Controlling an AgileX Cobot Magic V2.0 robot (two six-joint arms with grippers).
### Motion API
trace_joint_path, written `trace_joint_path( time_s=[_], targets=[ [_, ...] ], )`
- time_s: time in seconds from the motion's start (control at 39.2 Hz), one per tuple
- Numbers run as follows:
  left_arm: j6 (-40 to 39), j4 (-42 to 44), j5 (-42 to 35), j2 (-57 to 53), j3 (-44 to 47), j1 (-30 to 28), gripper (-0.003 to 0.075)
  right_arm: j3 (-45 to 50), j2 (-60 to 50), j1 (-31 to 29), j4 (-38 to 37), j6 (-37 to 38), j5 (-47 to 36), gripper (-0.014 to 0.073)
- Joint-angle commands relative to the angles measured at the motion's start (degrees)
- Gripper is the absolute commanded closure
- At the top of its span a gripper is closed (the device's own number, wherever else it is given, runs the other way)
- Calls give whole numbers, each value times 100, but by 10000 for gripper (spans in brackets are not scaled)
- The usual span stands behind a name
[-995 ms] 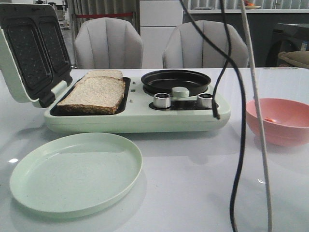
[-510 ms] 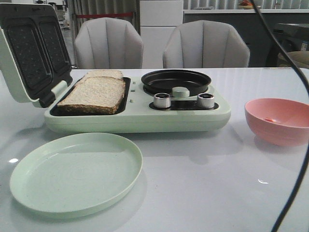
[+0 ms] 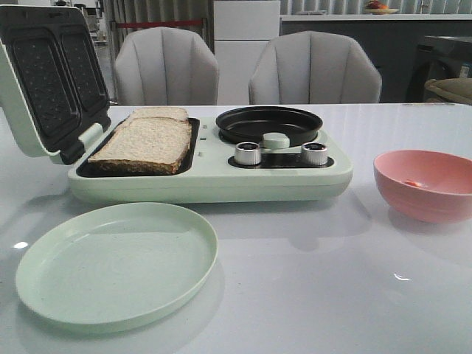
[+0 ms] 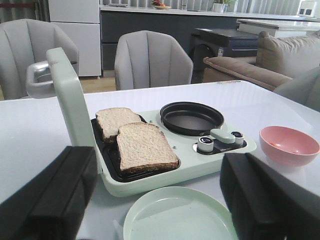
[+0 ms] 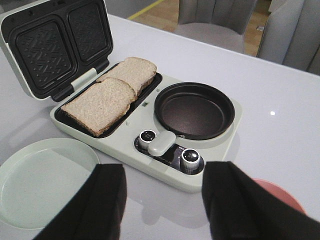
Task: Make breakfast with bread and shrimp
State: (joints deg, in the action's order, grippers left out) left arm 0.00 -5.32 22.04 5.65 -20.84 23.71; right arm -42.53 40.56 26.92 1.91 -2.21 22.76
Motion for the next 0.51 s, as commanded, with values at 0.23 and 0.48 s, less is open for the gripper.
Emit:
trace_joint_path(
  time_s=[0.23,0.48],
  targets=[
    [-65,-63,-464,64,-134,41,148,1566,-2372,-25,61,-64,-622,133],
    [-65,-63,-464,64,-134,41,148,2407,-3759,-25,263,-68,-746,133]
  ],
)
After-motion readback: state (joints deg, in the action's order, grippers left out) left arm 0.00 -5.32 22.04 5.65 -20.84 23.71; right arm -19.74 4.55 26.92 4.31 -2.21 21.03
